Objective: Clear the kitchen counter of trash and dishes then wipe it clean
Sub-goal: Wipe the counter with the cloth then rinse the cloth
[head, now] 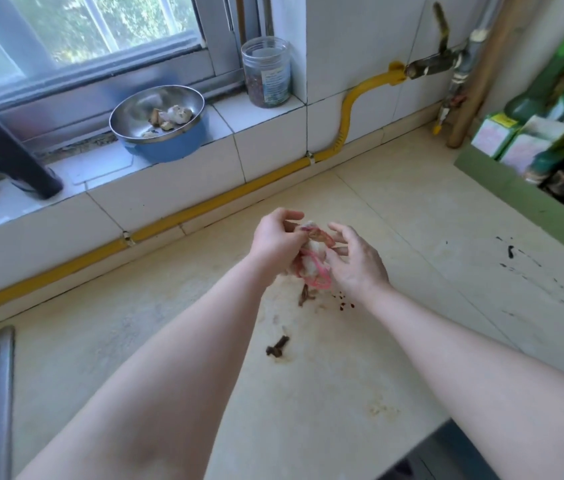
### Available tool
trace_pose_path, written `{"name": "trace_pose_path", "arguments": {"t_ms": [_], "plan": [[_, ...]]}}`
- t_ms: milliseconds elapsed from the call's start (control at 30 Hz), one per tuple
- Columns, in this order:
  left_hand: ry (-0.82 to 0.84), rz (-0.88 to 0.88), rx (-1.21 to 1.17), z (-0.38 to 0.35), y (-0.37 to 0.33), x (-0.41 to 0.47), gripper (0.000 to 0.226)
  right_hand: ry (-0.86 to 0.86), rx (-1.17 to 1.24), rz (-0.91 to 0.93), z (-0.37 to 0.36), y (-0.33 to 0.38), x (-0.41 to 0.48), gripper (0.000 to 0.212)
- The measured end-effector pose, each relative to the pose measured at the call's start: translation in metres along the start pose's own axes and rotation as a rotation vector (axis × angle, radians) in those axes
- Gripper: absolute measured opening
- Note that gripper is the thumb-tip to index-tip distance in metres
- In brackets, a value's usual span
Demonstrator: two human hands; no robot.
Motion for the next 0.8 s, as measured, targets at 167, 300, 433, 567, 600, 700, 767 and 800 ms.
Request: {"name": "trace_pose_path", "arguments": {"t_ms": [167, 300, 433, 567, 600, 700, 767, 800], "plan": [[-0.279, 0.140, 0.168, 0.052, 0.047, -0.025, 0.037, -0.084, -0.139, -0.086, -0.002, -0.009, 0.000, 0.049], [-0.262, 0.398, 0.368, 0.091, 0.112, -0.065, 0.044, -0.048, -0.235, -0.164, -0.001, -0.036, -0.007, 0.037], [-0.242, 0.389, 0.504, 0.087, 0.130, -0.093, 0.066, -0.012, -0.296, -0.160, 0.007, -0.056, -0.015, 0.043], [-0.111, 0.340, 0.773, 0.048, 0.118, -0.105, 0.052, 0.027, -0.300, -0.190, 0.020, -0.068, -0.014, 0.046], [-0.093, 0.312, 0.789, 0.033, 0.112, -0.105, 0.048, 0.060, -0.299, -0.188, 0.022, -0.069, -0.012, 0.046], [-0.070, 0.235, 0.785, -0.011, 0.094, -0.094, 0.045, 0.159, -0.315, -0.151, 0.023, -0.070, -0.008, 0.046], [-0.049, 0.198, 0.771, -0.036, 0.080, -0.083, 0.045, 0.204, -0.325, -0.122, 0.024, -0.072, -0.003, 0.045], [-0.036, 0.182, 0.777, -0.044, 0.076, -0.078, 0.046, 0.217, -0.325, -0.105, 0.024, -0.072, -0.001, 0.045]]}}
Point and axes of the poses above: each hand's wrist, its own x-axis towards the middle knuckle, its own z-axis out of the back of the hand, y = z × x, the point moved 1 cm from there along x, towards the middle knuckle, and after that the axes turned 2 degrees about z, right-handed, at the moved point
